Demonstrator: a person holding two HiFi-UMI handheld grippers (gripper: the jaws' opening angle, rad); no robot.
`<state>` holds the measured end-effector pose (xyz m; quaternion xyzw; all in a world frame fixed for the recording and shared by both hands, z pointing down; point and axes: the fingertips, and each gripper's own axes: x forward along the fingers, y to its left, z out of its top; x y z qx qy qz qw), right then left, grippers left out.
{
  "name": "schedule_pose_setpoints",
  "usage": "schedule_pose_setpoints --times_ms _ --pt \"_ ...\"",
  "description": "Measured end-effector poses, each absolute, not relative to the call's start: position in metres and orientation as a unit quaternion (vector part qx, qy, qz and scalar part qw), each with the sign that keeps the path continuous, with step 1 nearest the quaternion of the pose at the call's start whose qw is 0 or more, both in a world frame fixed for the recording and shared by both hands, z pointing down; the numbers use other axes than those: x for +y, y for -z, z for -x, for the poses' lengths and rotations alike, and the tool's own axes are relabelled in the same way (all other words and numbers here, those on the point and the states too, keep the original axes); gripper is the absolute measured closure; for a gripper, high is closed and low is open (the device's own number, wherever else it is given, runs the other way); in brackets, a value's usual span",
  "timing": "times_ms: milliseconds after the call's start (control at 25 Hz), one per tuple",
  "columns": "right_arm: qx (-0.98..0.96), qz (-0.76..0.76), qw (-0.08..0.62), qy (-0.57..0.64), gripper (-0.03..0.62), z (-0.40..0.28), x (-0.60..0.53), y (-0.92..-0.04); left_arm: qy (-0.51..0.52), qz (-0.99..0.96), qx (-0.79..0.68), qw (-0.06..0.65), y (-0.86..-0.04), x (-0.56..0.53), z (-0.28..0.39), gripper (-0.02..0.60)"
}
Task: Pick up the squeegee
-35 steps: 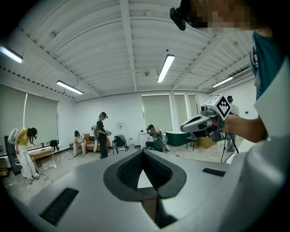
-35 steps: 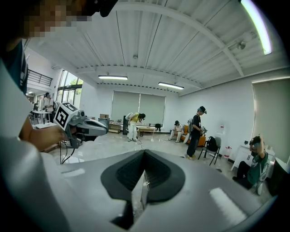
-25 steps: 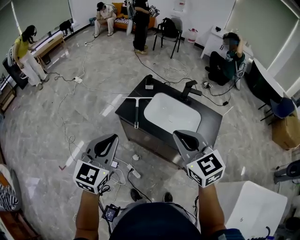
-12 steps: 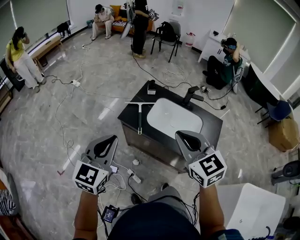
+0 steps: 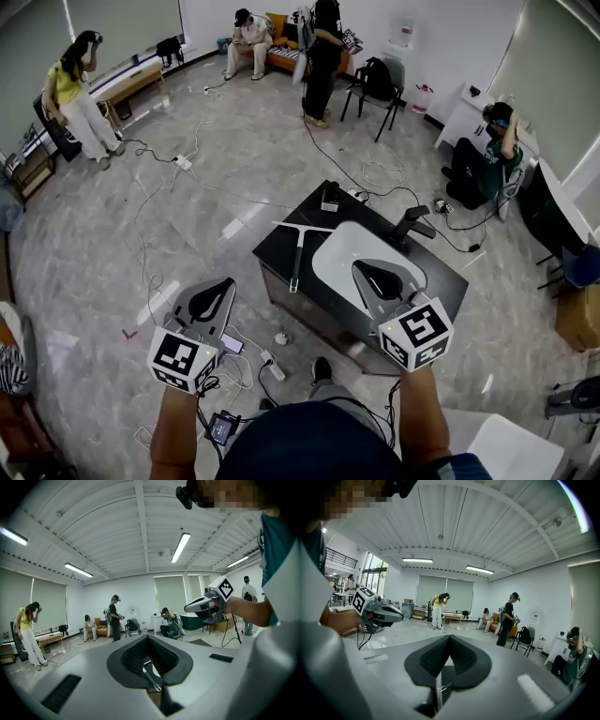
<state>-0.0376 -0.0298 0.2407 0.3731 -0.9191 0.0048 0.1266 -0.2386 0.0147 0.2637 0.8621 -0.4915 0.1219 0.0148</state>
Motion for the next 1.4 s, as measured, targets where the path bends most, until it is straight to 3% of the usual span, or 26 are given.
schedule_pose_setpoints --times_ms 1400 --pt "-0.939 -0.31 0.133 -0.064 0.583 -0.004 -0.179 -0.314 -0.183 -0.816 -0.541 0.09 -0.338 -0.088 0.198 0.575"
